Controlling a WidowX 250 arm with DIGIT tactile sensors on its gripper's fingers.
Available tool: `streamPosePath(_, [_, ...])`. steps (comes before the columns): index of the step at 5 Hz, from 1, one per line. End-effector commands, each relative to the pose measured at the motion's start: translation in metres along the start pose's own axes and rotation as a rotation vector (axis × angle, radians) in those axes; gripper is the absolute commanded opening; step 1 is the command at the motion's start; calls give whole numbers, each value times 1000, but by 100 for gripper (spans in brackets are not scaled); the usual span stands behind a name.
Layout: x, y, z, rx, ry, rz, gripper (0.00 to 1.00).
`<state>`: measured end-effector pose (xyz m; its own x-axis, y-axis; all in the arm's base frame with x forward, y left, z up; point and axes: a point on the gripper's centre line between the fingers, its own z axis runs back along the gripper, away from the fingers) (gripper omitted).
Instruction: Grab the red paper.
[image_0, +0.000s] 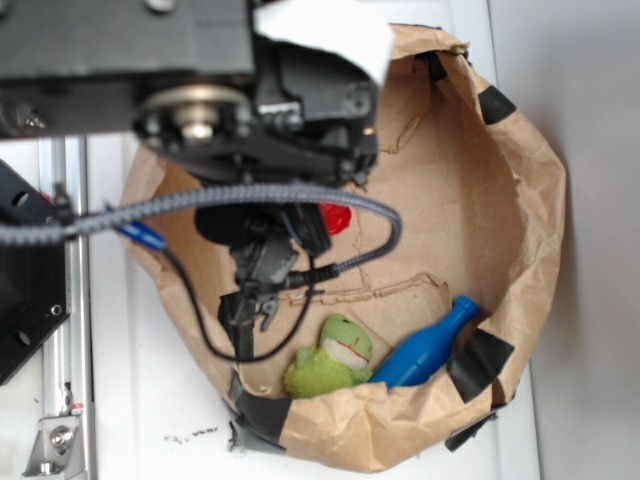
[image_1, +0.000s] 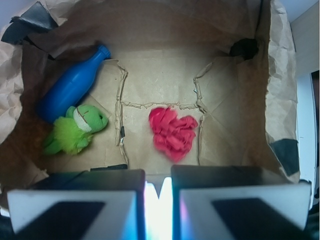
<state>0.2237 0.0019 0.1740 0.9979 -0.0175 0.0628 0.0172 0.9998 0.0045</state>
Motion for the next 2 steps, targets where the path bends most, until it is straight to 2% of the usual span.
streamPosePath(1, [10,-8,-5,11,-63,-87,100])
streamPosePath(2, [11,-9,-28,3,-78,-158,100])
